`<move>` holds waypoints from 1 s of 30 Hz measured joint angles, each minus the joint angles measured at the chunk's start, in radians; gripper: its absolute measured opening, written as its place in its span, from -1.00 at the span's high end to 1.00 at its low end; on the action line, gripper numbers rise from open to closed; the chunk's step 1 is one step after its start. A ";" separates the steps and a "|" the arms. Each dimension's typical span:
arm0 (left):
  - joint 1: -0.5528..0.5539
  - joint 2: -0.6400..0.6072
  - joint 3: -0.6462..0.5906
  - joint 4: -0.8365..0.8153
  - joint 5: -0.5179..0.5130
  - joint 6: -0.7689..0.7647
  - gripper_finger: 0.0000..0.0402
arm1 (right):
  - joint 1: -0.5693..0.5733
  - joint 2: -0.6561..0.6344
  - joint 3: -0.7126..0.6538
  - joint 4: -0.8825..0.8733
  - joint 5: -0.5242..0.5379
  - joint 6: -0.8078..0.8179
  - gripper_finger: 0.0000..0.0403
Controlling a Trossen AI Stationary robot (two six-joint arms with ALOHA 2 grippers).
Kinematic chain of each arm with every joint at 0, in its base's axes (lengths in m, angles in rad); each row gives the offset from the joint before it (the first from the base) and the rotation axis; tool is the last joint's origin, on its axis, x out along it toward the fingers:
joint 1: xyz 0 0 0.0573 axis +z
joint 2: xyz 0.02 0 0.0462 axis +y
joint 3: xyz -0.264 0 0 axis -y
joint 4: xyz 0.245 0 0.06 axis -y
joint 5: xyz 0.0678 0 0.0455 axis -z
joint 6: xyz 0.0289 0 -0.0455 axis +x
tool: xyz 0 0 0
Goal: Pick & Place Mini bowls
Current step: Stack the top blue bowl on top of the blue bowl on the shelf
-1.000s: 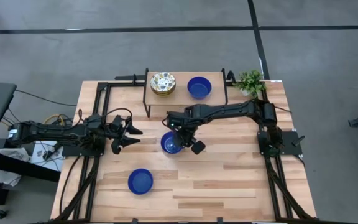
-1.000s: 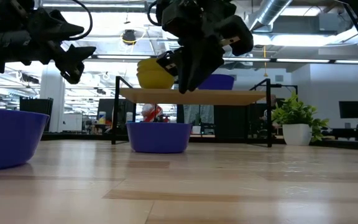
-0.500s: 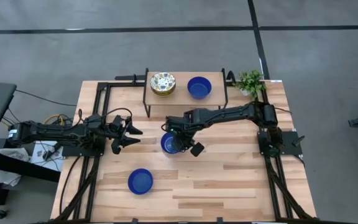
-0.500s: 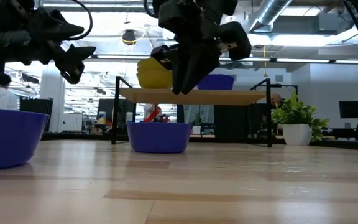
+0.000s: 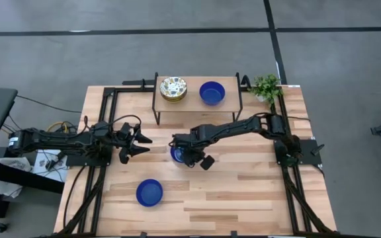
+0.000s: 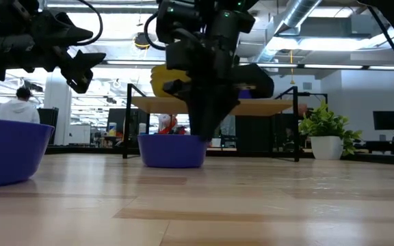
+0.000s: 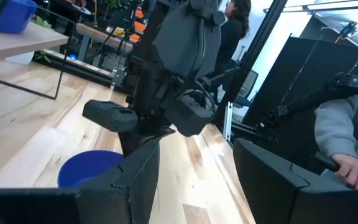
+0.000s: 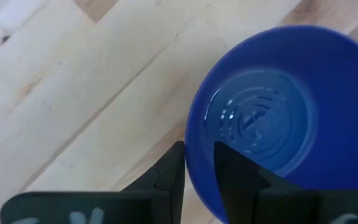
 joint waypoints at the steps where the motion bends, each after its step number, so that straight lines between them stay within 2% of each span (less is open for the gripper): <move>1: 0.000 0.000 0.000 -0.001 0.000 0.000 -0.02 | 0.000 0.000 0.000 0.008 0.000 0.000 0.62; 14: 0.000 0.001 0.000 0.000 0.000 0.000 -0.02 | 0.009 0.089 0.000 0.005 0.004 0.033 0.63; 18: 0.000 0.008 0.000 0.000 0.000 0.000 -0.02 | 0.008 0.089 0.001 0.003 0.007 0.035 0.74; 22: 0.000 0.014 0.000 0.001 0.000 0.000 -0.02 | 0.008 0.086 0.002 -0.001 0.011 0.034 0.95; 30: 0.000 0.018 0.000 0.001 0.000 0.000 -0.02 | 0.008 0.067 0.001 -0.011 0.033 0.038 0.98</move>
